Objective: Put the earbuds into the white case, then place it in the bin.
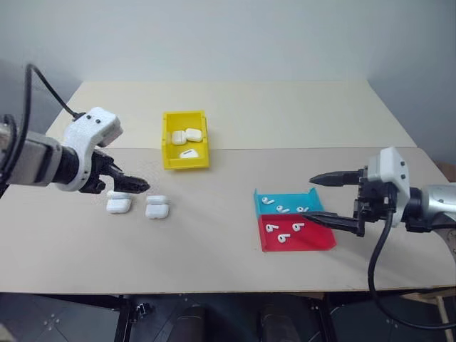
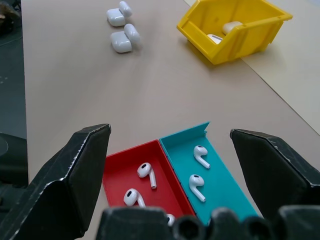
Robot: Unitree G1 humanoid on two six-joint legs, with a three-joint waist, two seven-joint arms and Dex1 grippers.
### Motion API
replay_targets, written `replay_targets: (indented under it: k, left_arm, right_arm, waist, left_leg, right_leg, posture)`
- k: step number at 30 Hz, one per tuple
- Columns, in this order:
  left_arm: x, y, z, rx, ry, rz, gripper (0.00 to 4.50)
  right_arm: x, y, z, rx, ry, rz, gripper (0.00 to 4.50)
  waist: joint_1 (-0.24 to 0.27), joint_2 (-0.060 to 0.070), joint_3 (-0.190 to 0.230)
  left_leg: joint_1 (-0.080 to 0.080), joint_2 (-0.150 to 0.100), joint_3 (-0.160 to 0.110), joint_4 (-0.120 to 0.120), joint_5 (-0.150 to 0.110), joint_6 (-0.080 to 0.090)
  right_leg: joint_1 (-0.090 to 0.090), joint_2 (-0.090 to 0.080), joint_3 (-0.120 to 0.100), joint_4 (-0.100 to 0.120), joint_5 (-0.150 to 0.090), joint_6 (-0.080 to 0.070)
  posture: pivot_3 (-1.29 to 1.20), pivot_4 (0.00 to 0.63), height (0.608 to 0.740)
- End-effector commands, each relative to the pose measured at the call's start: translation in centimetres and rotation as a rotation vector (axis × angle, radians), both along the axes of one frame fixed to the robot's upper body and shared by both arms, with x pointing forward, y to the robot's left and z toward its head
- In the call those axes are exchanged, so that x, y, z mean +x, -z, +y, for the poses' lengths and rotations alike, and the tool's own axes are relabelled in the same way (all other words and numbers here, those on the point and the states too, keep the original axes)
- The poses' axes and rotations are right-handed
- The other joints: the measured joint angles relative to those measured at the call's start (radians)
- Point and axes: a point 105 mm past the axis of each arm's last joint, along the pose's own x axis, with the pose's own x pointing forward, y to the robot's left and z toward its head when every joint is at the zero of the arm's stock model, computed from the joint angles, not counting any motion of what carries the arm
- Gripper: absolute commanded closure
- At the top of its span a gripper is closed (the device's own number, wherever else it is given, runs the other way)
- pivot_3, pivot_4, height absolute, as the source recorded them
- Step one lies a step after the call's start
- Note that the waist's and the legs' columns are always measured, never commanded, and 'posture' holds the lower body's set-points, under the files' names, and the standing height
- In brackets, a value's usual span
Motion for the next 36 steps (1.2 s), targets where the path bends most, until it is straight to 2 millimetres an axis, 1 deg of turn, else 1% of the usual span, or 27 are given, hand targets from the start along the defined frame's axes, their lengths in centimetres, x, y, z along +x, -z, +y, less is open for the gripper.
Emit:
replay_targets:
  k: [1,3,4,8,10,13,16,20,23,26,28,32,36]
  left_arm:
    - [0.8,1.2,0.2,-0.003,-0.086,0.054,0.00]
    - [1.3,2.1,-0.4,0.037,-0.108,0.099,0.00]
    - [1.4,2.2,-0.7,0.057,-0.112,0.110,0.00]
    - [1.8,1.3,-1.6,0.031,-0.150,0.127,0.00]
    - [1.8,1.4,-2.1,0.034,-0.159,0.138,0.00]
    - [2.6,2.6,-2.8,0.043,-0.182,0.149,0.00]
    - [3.8,3.9,-3.4,0.044,-0.244,0.130,0.00]
    - [5.0,4.2,-3.7,0.033,-0.343,0.080,0.00]
    - [5.4,4.3,-4.2,0.014,-0.397,0.037,0.00]
    - [5.5,4.8,-4.0,0.008,-0.482,0.008,0.00]
    - [5.4,4.9,-3.9,-0.006,-0.540,-0.020,0.00]
    - [5.2,4.3,-3.8,-0.025,-0.655,-0.075,0.00]
    - [5.3,3.4,-3.9,-0.038,-0.658,-0.098,0.00]
  right_arm:
    - [-0.2,-1.4,0.0,0.003,-0.016,-0.019,0.03]
    - [-0.2,-1.6,-0.2,-0.001,-0.017,0.001,0.03]
    - [-0.2,-1.6,-0.2,-0.003,-0.017,0.009,0.03]
    - [-0.3,-1.9,-0.7,-0.028,-0.015,0.031,0.03]
    - [-0.3,-2.1,-0.9,-0.032,-0.015,0.037,0.03]
    - [-0.4,-2.4,-1.0,-0.036,-0.018,0.044,0.03]
    - [-0.3,-2.6,-1.1,-0.048,-0.014,0.044,0.03]
    - [-0.3,-2.8,-1.4,-0.053,-0.010,0.046,0.03]
    - [-0.4,-2.8,-1.5,-0.058,-0.007,0.046,0.03]
    - [-0.5,-2.8,-1.7,-0.065,-0.005,0.047,0.03]
    - [-0.5,-2.8,-1.9,-0.064,-0.003,0.049,0.03]
    - [-0.4,-2.6,-2.1,-0.065,-0.005,0.055,0.03]
    - [0.0,-2.5,-2.0,-0.060,-0.009,0.054,0.03]
  waist:
    - [0.001,0.000,0.000]
    - [0.004,0.000,0.000]
    - [0.006,-0.001,0.000]
    - [0.007,-0.002,0.001]
    - [0.004,-0.002,0.001]
    - [0.005,-0.002,0.001]
    - [0.006,-0.002,0.001]
    - [0.004,-0.002,0.001]
    - [0.004,-0.002,0.001]
    - [0.005,-0.002,0.001]
    - [0.005,-0.002,0.001]
    - [0.011,-0.003,0.000]
    - [0.016,-0.004,0.000]
  left_leg:
    - [0.000,0.000,0.000,0.000,0.000,0.000]
    - [0.000,0.000,0.000,0.001,0.000,0.000]
    - [0.000,0.000,0.000,0.001,0.000,0.000]
    - [-0.002,-0.002,-0.001,0.001,0.000,0.000]
    - [-0.004,-0.002,-0.001,0.001,0.000,0.000]
    - [-0.004,-0.004,0.000,0.001,0.001,-0.001]
    - [-0.003,-0.005,0.001,0.002,0.001,-0.002]
    - [-0.004,-0.005,0.002,0.002,0.002,-0.003]
    - [-0.007,-0.006,0.003,0.002,0.003,-0.004]
    - [-0.008,-0.007,0.003,0.002,0.005,-0.009]
    - [-0.008,-0.007,0.003,0.002,0.005,-0.009]
    - [-0.009,-0.007,0.003,0.004,0.005,-0.009]
    - [-0.008,-0.009,0.004,0.004,0.005,-0.009]
  right_leg:
    - [0.000,0.000,0.000,0.000,0.000,0.000]
    - [0.000,0.000,0.001,0.001,0.000,0.000]
    - [-0.001,0.000,0.001,0.001,0.000,0.000]
    - [-0.002,-0.002,0.001,0.001,0.000,0.000]
    - [-0.004,-0.003,0.001,0.002,0.000,0.000]
    - [-0.007,-0.004,0.006,0.005,0.000,0.000]
    - [-0.008,-0.004,0.007,0.004,0.000,0.001]
    - [-0.009,-0.004,0.009,0.003,0.000,0.001]
    - [-0.015,-0.004,0.014,0.006,0.000,0.001]
    - [-0.017,-0.004,0.016,0.007,0.000,0.001]
    - [-0.017,-0.004,0.018,0.007,0.000,0.002]
    - [-0.018,-0.005,0.019,0.007,0.001,0.003]
    - [-0.017,-0.005,0.019,0.006,0.001,0.003]
  posture:
    - [0.00,0.150,0.740]
    - [0.00,0.150,0.740]
    - [0.00,0.150,0.740]
    - [0.00,0.150,0.740]
    - [0.00,0.150,0.740]
    - [0.00,0.150,0.740]
    - [0.00,0.150,0.740]
    - [0.00,0.150,0.740]
    - [0.00,0.150,0.740]
    - [0.00,0.150,0.740]
    - [0.00,0.150,0.740]
    - [0.00,0.150,0.740]
    - [0.00,0.150,0.740]
